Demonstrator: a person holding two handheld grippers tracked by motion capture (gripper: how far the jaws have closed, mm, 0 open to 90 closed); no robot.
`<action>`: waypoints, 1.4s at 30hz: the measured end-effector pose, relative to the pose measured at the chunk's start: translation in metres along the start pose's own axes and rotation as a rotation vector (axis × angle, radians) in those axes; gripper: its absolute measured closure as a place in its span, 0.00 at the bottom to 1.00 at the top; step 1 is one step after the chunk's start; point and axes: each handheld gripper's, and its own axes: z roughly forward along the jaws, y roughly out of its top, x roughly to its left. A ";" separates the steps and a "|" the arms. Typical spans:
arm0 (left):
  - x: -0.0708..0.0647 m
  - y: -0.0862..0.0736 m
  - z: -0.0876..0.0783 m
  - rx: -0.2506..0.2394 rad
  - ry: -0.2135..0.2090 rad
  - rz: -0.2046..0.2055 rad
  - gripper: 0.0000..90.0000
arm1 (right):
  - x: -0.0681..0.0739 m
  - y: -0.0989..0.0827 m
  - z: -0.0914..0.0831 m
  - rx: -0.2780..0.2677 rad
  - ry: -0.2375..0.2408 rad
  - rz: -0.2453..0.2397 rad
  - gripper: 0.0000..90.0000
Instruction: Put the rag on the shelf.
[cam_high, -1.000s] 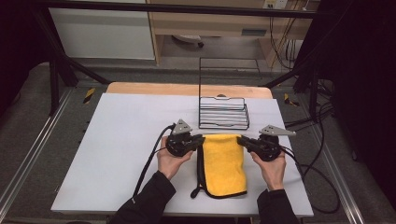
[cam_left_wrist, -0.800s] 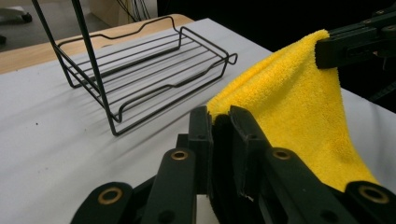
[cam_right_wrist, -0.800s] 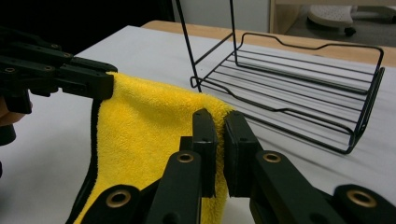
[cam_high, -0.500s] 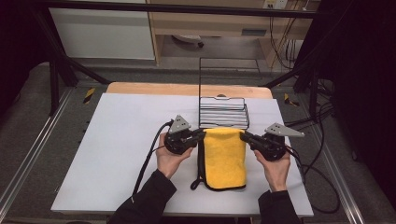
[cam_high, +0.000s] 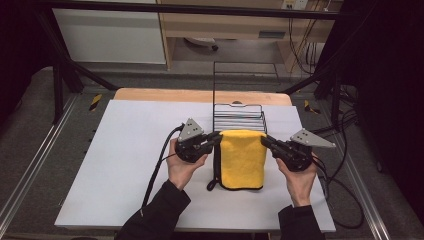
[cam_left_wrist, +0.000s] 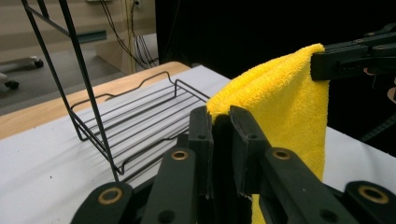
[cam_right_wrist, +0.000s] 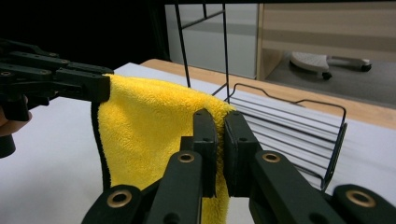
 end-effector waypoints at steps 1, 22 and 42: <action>0.000 0.002 -0.001 -0.006 0.001 0.003 0.88 | 0.001 0.002 -0.001 -0.006 -0.002 0.000 0.95; 0.000 0.033 -0.012 -0.140 0.037 0.023 0.88 | 0.013 0.035 -0.007 -0.150 -0.072 -0.067 0.95; 0.005 0.064 -0.016 -0.248 0.064 0.023 0.88 | 0.017 0.064 -0.007 -0.258 -0.105 -0.085 0.95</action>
